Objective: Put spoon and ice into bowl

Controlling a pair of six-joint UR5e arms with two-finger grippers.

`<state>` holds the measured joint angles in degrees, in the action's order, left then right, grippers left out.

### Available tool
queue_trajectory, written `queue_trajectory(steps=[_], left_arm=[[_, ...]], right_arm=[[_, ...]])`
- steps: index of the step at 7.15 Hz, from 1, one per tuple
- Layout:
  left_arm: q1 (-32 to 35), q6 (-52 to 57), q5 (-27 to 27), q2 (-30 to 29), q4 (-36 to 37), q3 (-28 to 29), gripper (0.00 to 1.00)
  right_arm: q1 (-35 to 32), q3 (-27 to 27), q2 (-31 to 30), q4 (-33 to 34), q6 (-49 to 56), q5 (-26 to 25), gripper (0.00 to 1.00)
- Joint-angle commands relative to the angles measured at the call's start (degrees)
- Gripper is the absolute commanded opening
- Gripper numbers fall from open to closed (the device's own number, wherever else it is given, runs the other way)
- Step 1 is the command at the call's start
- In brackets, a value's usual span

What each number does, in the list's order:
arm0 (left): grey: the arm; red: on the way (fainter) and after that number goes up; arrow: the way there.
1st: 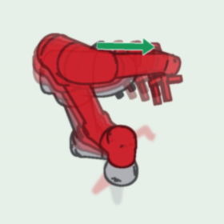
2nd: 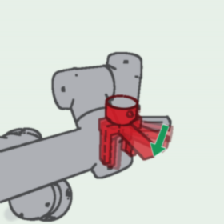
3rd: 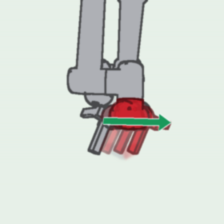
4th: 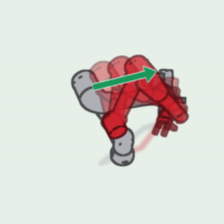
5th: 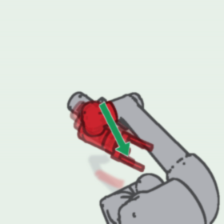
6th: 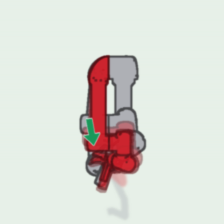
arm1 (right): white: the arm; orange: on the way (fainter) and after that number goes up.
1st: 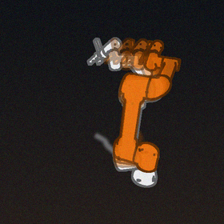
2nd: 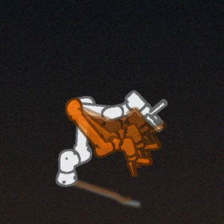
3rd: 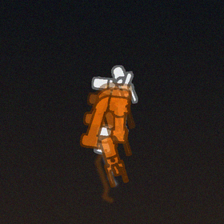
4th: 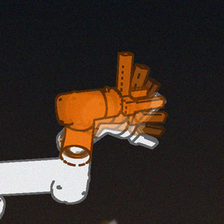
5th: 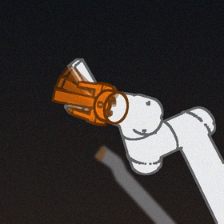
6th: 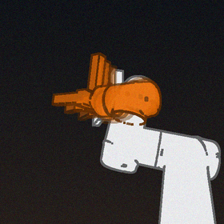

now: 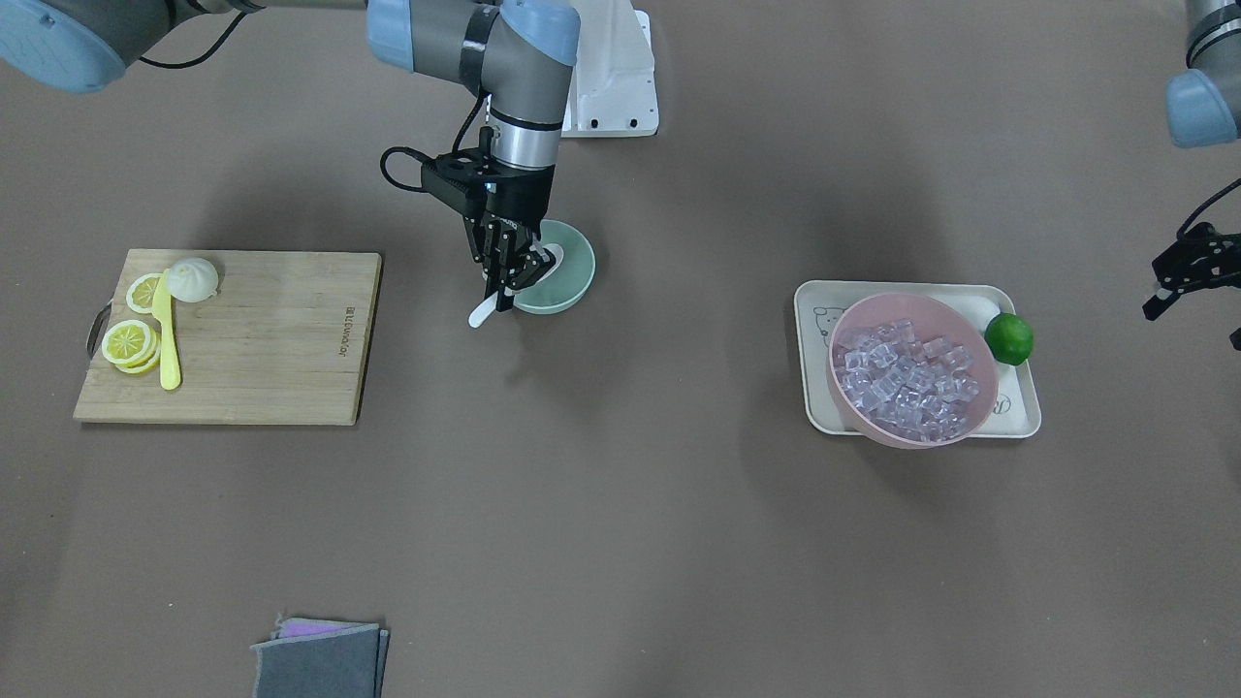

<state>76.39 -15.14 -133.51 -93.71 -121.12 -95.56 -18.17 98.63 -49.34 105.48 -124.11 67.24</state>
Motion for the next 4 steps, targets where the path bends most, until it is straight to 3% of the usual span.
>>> queue_trajectory(steps=[1, 3, 4], left_arm=[[0.1, -2.1, -0.1, -0.2, 0.5, 0.1, 0.97], [0.2, -6.0, 0.8, 0.1, -0.2, -0.1, 0.98], [0.8, -6.0, 0.7, 0.3, 0.3, 0.0, 0.99]], right_arm=[[0.4, 0.7, -0.1, 2.0, 3.1, -2.2, 1.00], [-1.7, 6.2, -1.2, 1.9, 12.3, -1.6, 1.00], [-3.8, 9.5, -3.1, 1.3, 17.9, 2.1, 1.00]])
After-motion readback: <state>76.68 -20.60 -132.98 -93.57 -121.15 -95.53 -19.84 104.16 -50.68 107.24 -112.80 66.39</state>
